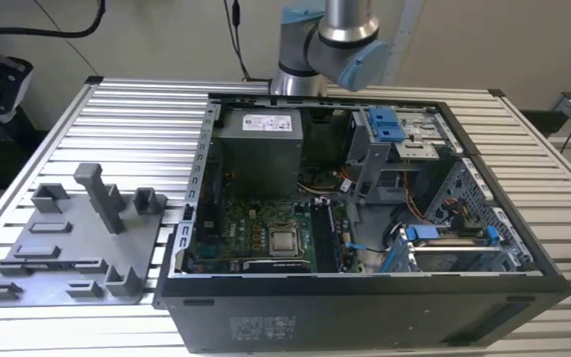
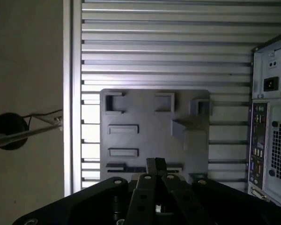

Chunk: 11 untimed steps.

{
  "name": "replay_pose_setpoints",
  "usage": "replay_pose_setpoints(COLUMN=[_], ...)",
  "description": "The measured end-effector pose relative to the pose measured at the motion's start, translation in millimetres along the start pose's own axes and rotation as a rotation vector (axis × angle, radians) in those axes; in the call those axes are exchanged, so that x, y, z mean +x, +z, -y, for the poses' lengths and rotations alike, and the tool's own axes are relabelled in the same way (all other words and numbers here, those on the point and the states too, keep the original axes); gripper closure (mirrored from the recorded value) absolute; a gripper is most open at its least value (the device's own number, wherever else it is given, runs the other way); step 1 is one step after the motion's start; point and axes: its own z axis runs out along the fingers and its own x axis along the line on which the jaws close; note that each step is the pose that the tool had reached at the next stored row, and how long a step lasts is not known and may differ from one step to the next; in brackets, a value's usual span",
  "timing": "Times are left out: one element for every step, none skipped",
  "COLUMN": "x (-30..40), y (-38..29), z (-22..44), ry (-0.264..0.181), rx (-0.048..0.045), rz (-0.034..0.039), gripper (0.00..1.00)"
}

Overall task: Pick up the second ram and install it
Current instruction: 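Reach for the second ram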

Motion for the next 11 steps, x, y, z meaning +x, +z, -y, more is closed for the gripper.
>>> replay_pose_setpoints(x=[0.6,1.2,1.6,1.7,1.7,1.7,1.6,1.6,1.6,1.6,1.6], y=[-0.1,-0.1,-0.1,0.0,-0.1,-0.1,-0.2,-0.2,-0.4,-0.5,-0.6], z=[2.6,5.3,8.0,10.4,13.0,15.9,19.2,22.7,26.8,30.9,35.3], ry=[0.000,0.000,0.000,0.000,0.000,0.000,0.000,0.000,0.000,0.000,0.000], rx=[0.0000,0.0000,0.0000,-0.0001,0.0000,0.0000,0.0000,0.0000,0.0000,0.0001,0.0000], rz=[0.0000,-0.0001,0.0000,0.0001,0.0000,0.0000,0.0000,0.0000,0.0000,-0.0001,-0.0001], gripper=[0.89,0.89,0.89,0.89,0.89,0.89,0.89,0.89,0.89,0.89,0.89])
